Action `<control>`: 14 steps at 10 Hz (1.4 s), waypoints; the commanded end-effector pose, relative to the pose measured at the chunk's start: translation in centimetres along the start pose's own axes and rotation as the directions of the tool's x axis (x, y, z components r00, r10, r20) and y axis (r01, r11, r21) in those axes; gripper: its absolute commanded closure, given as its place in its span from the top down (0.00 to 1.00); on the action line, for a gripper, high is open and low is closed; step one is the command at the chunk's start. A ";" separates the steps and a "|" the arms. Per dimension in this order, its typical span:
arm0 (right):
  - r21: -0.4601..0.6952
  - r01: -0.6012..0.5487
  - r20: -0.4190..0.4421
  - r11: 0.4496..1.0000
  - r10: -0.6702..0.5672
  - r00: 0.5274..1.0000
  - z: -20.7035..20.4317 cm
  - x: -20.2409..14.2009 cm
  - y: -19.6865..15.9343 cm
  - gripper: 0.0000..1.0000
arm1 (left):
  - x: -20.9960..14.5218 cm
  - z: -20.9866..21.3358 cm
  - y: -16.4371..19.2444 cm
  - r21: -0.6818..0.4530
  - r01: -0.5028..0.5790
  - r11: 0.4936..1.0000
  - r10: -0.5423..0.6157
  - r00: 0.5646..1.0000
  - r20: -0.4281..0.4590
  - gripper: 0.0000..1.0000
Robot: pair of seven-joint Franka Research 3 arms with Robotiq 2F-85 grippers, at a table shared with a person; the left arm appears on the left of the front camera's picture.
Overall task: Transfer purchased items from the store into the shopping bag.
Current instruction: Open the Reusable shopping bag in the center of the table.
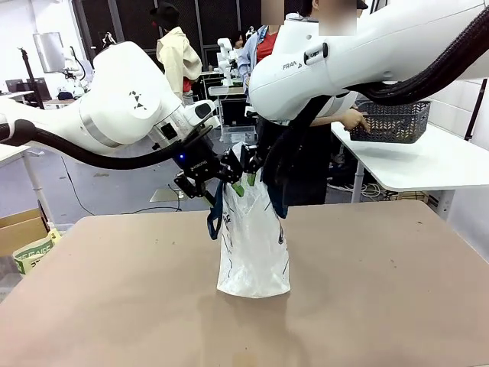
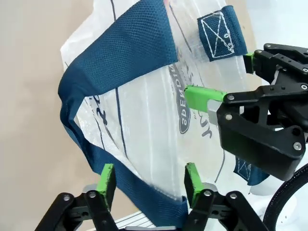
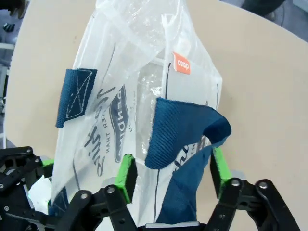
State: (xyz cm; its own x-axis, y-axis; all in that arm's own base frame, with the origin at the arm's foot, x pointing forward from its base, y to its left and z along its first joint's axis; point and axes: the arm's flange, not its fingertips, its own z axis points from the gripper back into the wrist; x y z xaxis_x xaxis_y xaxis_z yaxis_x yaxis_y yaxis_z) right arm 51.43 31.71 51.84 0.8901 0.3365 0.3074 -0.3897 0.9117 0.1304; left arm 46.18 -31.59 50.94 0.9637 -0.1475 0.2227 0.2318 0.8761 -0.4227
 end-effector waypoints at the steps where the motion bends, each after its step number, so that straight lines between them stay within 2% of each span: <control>1: 0.022 0.016 -0.013 1.000 -0.016 1.000 0.1 -0.1 -0.1 0.23 | -0.3 0.5 0.7 -0.014 -0.018 1.000 0.019 1.000 0.006 0.21; 2: 0.030 0.021 -0.013 0.999 -0.021 1.000 0.1 0.1 -0.1 0.03 | -0.3 0.8 1.2 -0.018 -0.019 1.000 0.020 1.000 0.013 0.01; 3: 0.032 0.028 -0.014 0.999 -0.028 1.000 0.1 0.1 -0.2 0.00 | -0.4 1.3 1.8 -0.012 -0.024 1.000 0.024 0.999 0.027 0.00; 8: -0.004 0.055 -0.032 0.998 -0.055 0.998 1.3 -0.6 -2.1 0.00 | -0.7 3.6 4.9 0.020 -0.044 0.999 0.043 0.997 0.065 0.00; 10: -0.034 0.064 -0.025 0.997 -0.065 0.998 2.3 -1.4 -3.3 0.00 | -1.4 4.2 6.7 0.052 -0.051 0.997 0.049 0.998 0.046 0.00; 11: -0.063 0.034 -0.021 0.997 -0.035 0.999 2.6 -1.7 -3.5 0.00 | -1.6 4.3 7.5 0.086 -0.045 0.995 0.043 0.999 0.023 0.00; 14: -0.179 -0.097 -0.058 0.979 0.088 0.994 3.3 -2.3 -3.8 0.00 | -1.6 4.8 8.4 0.210 0.016 0.977 -0.023 0.999 0.031 0.00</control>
State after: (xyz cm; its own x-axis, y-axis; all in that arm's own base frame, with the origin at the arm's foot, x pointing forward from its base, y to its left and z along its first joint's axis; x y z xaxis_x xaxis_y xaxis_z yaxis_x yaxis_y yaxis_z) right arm 50.53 27.25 53.98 0.8870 0.3800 0.2623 -0.3917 0.9200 -0.0079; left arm 46.27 -22.23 50.81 0.9601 -0.1297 0.2478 0.1985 0.9403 -0.2766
